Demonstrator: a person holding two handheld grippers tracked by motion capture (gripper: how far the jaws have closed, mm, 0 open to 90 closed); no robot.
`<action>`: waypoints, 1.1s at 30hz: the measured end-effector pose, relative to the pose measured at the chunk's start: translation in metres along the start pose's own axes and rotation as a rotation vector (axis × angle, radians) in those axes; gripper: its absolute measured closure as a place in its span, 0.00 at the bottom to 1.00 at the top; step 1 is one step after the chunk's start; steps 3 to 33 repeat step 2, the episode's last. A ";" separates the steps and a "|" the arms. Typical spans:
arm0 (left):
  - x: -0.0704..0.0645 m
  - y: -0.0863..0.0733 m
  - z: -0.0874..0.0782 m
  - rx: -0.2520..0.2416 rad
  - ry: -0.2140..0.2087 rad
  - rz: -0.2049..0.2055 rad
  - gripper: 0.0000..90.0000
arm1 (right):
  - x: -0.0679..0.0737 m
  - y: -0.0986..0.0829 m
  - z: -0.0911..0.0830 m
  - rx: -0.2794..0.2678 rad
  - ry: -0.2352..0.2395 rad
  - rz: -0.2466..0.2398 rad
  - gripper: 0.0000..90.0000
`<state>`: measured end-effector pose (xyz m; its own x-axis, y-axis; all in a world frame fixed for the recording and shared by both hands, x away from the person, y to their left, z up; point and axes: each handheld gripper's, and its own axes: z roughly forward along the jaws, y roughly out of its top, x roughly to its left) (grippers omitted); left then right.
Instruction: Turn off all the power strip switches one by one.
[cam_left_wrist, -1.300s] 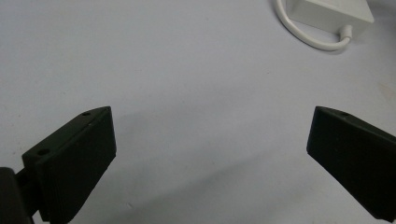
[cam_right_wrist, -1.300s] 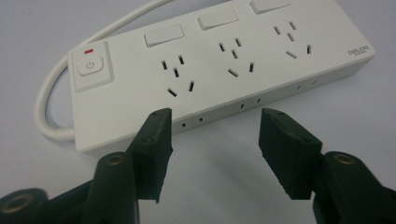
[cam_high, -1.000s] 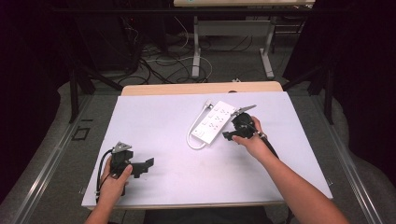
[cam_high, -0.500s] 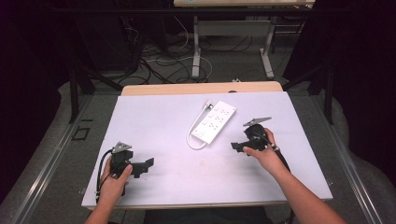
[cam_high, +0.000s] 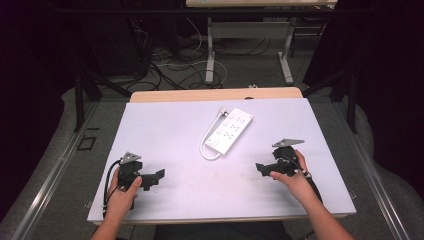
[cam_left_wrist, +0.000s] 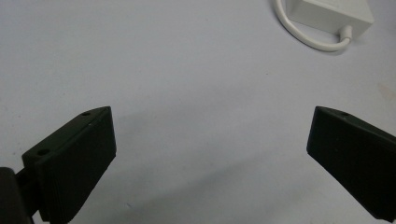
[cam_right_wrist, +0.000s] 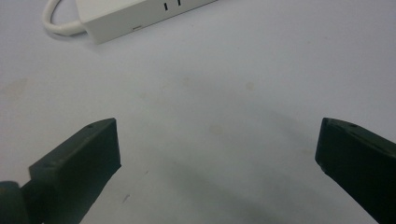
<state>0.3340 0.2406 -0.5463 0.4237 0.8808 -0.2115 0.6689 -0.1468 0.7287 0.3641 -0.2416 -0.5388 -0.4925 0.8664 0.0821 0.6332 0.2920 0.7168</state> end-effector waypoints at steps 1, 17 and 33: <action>0.000 0.000 0.000 -0.002 -0.001 -0.002 0.02 | -0.001 -0.003 -0.001 -0.010 -0.003 0.003 0.00; 0.000 0.000 0.000 -0.005 -0.002 -0.003 0.02 | -0.001 -0.005 -0.002 -0.012 -0.003 0.012 0.00; 0.000 0.000 0.000 -0.005 -0.002 -0.003 0.02 | -0.001 -0.005 -0.002 -0.012 -0.003 0.012 0.00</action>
